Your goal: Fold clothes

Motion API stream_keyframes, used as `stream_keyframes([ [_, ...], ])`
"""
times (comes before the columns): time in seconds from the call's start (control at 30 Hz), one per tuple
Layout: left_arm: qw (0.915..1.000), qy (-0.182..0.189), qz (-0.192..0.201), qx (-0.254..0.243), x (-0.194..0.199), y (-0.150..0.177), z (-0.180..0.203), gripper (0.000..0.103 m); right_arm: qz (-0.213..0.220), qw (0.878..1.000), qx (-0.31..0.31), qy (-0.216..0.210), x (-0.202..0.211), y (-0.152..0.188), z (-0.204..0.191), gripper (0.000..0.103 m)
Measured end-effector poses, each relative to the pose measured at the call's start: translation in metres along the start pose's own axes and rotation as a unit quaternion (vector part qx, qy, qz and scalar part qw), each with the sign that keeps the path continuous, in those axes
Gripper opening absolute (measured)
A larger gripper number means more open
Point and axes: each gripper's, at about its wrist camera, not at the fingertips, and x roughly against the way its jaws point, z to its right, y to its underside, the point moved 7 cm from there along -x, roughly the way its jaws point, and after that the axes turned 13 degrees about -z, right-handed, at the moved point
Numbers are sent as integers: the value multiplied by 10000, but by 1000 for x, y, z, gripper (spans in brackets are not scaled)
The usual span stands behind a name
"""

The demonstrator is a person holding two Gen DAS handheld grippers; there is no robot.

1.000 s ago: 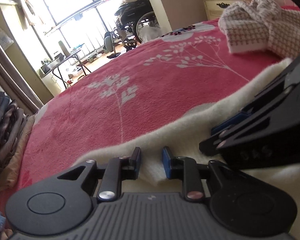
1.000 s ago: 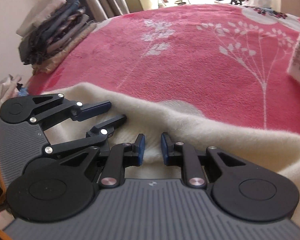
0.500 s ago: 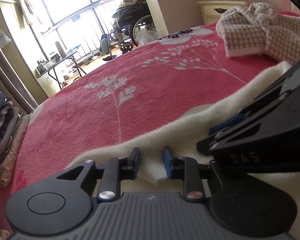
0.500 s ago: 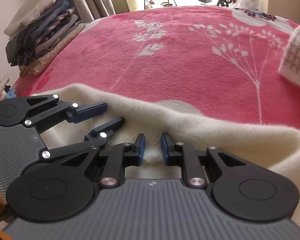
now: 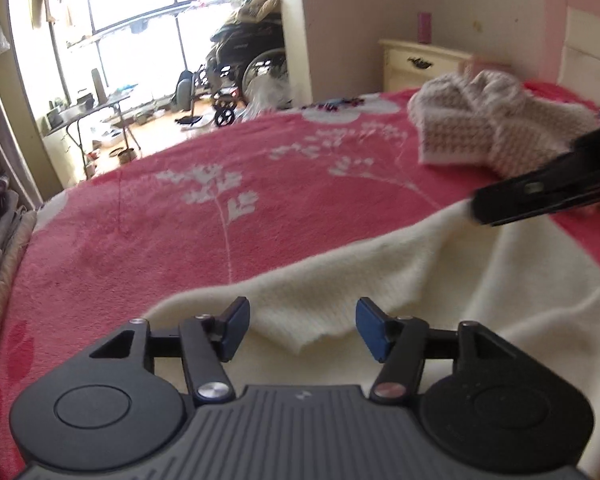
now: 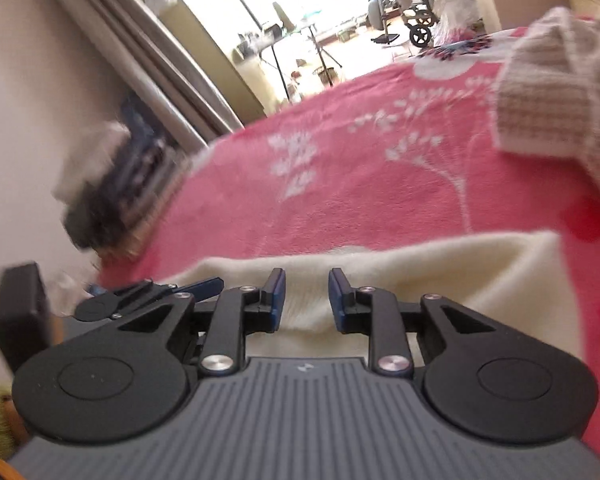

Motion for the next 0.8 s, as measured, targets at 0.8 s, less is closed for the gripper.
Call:
stream_keyframes([
  [0.8, 9211, 1633, -2780, 2181, 187, 338, -26, 73, -1154, 9681, -2224, -39, 160, 265, 82, 52],
])
